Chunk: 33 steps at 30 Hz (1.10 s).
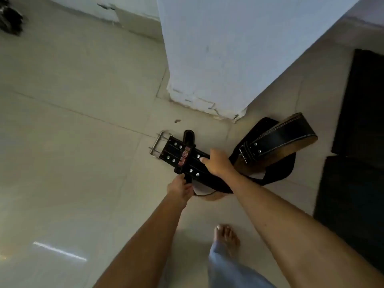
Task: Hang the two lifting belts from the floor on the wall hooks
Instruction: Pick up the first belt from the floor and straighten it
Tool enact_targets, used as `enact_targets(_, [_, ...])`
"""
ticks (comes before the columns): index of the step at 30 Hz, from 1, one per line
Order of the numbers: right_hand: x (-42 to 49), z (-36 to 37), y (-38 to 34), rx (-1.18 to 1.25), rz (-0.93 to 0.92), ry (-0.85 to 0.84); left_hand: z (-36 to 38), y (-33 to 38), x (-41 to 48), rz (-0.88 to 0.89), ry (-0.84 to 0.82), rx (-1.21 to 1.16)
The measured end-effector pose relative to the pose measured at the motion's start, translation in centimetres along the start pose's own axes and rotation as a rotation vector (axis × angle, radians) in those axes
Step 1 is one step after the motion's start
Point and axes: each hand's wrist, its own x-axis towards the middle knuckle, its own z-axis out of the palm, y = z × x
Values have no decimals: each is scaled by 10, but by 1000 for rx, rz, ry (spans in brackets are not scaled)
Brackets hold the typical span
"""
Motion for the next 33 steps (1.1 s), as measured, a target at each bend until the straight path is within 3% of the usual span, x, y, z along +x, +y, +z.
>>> enact_targets(6, [-3,0,-17,-159,57,-83,1,7,8,-94,-136,-257])
enact_targets(10, [-82,-51,-56,-132,-42,-5,-15,14,-81,-107,-149,-210])
enact_targets(14, [-195,-121,-89,101,-16,8,-33,28,-205,-64,-163,-165])
enact_targets(20, [-381,-229,-183,428,-167,75,-62,81,-410,247,-172,-54])
enact_targets(25, [-498,-296,-247,673,-282,141,-92,125,-531,488,-250,45])
enact_targets(30, [-578,-350,-284,936,-338,-76,-107,120,-659,870,-248,103])
enact_targets(33, [-602,-375,-308,998,-376,-85,-117,106,-705,1062,-320,162])
